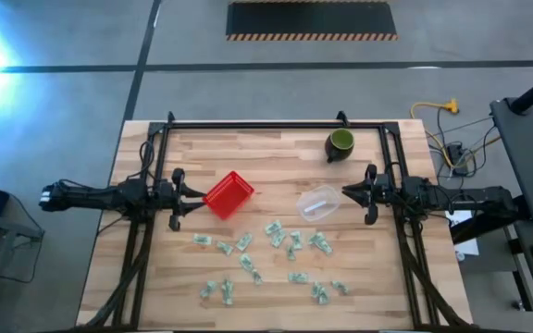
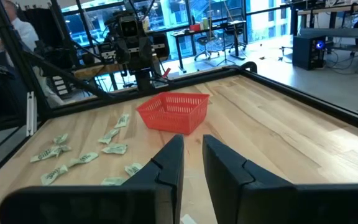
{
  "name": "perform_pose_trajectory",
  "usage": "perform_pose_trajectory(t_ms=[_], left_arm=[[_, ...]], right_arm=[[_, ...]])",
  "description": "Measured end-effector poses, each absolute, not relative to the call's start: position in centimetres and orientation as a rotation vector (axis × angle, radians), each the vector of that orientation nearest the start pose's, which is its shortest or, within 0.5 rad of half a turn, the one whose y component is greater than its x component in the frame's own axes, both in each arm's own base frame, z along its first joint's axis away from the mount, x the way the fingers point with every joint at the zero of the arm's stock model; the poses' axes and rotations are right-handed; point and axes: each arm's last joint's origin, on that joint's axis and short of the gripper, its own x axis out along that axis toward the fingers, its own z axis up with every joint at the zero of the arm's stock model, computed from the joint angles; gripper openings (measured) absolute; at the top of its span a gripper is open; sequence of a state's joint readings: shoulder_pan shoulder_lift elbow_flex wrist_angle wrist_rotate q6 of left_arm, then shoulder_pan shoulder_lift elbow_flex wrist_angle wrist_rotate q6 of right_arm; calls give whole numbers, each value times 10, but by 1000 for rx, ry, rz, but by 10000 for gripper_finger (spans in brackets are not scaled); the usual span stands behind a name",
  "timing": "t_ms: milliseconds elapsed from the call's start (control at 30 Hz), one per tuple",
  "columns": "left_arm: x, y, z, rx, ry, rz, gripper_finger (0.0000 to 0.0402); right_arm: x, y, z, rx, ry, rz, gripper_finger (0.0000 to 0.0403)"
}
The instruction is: Pick and place items into bin
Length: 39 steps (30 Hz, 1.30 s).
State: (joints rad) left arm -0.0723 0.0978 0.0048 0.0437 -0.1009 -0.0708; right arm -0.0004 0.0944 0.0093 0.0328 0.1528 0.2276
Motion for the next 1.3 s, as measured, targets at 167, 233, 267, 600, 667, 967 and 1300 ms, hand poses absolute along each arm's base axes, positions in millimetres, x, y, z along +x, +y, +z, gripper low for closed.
perform_pose_trajectory(t_ms=[167,233,267,600,667,967,1300], left_arm=[[103,-5,161,-66,48,30,102],[103,-5,162,-67,48,30,102],[103,-5,161,-66,48,30,102],[103,-5,161,-66,48,31,102],[103,-5,162,-66,48,30,102],[103,-5,162,-67,48,31,102],[103,-3,162,5,48,69,102]], right_arm=[[103,-4,162,223,34,-158,52],[103,-4,162,223,34,-158,52],[103,-4,162,223,35,-158,52],[103,-4,162,223,35,-157,52],[103,-4,162,224,34,-155,52],[103,-4,163,357,16,-156,52],[103,-5,170,386,-63,-179,52]])
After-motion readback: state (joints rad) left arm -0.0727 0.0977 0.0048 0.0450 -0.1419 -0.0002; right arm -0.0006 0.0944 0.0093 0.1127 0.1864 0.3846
